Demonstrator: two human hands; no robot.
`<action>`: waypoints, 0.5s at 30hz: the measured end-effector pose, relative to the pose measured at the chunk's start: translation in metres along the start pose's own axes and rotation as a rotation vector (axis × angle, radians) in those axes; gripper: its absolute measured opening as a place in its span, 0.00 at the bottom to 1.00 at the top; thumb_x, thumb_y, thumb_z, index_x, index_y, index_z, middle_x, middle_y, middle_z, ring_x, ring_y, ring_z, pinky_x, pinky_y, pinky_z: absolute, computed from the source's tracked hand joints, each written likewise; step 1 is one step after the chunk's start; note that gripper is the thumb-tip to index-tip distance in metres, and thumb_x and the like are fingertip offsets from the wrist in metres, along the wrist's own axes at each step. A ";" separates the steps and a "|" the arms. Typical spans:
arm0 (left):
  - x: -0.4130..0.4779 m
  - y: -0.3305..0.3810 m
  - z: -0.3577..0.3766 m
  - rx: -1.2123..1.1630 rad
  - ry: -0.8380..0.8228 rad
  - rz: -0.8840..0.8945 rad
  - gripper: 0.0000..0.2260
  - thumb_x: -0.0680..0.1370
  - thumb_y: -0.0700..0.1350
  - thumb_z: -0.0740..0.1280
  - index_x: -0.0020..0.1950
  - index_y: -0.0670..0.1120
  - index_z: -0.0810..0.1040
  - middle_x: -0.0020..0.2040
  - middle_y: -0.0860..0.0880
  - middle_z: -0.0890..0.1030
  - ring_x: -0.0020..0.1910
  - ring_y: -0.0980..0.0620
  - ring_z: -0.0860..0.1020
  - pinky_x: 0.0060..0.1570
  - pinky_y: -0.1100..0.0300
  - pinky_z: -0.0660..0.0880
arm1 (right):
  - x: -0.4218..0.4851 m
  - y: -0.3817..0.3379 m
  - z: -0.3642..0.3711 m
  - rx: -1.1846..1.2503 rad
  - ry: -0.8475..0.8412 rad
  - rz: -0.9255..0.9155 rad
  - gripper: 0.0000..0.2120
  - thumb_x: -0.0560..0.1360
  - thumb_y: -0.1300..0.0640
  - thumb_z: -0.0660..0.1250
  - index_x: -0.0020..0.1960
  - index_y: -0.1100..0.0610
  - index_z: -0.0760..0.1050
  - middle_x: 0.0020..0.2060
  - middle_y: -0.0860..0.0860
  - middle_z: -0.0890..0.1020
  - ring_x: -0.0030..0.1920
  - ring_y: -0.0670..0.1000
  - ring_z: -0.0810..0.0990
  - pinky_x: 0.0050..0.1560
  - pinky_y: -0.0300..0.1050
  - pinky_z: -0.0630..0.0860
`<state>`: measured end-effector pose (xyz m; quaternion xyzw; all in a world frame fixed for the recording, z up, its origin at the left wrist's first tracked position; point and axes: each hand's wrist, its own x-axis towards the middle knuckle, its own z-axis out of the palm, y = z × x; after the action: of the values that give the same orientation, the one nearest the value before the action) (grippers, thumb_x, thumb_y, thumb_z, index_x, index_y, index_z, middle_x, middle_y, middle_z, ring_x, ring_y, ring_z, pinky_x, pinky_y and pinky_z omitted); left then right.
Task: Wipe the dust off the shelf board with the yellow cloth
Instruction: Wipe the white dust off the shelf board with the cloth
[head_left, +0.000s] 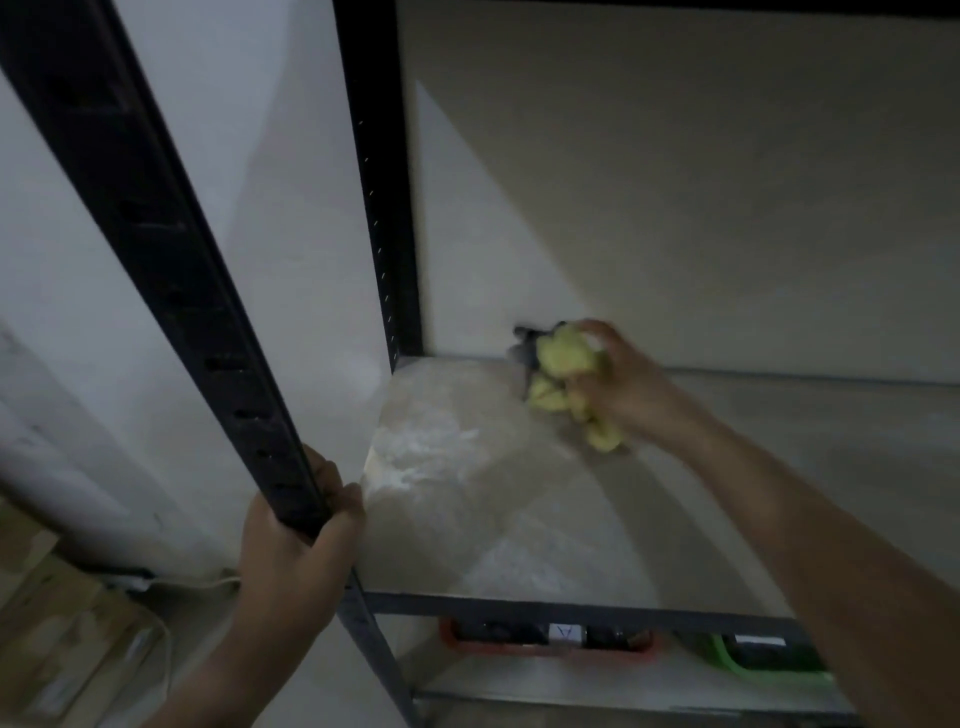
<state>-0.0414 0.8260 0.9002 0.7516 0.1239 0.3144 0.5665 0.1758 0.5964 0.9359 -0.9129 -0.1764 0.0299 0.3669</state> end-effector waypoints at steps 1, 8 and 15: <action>0.000 0.000 0.001 0.000 0.006 0.001 0.09 0.68 0.51 0.65 0.33 0.57 0.65 0.30 0.56 0.65 0.29 0.55 0.63 0.30 0.59 0.60 | 0.005 0.012 -0.022 0.035 0.092 0.074 0.13 0.74 0.55 0.63 0.56 0.42 0.73 0.43 0.46 0.84 0.38 0.53 0.81 0.35 0.37 0.77; -0.001 0.001 0.013 0.025 0.028 0.043 0.20 0.75 0.22 0.60 0.36 0.44 0.59 0.28 0.58 0.61 0.28 0.60 0.61 0.28 0.66 0.59 | 0.009 0.131 -0.053 -0.557 0.232 0.383 0.31 0.69 0.38 0.54 0.64 0.55 0.74 0.54 0.64 0.78 0.55 0.66 0.77 0.59 0.54 0.74; -0.003 0.000 0.014 0.014 0.068 0.065 0.14 0.75 0.25 0.63 0.38 0.35 0.58 0.33 0.43 0.59 0.32 0.43 0.60 0.32 0.53 0.58 | 0.021 0.052 0.031 -0.430 0.236 0.211 0.19 0.74 0.45 0.64 0.64 0.46 0.75 0.48 0.58 0.81 0.50 0.59 0.80 0.53 0.48 0.76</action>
<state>-0.0351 0.8141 0.8975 0.7479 0.1210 0.3573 0.5463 0.2048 0.5893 0.8798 -0.9803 -0.0386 -0.0771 0.1777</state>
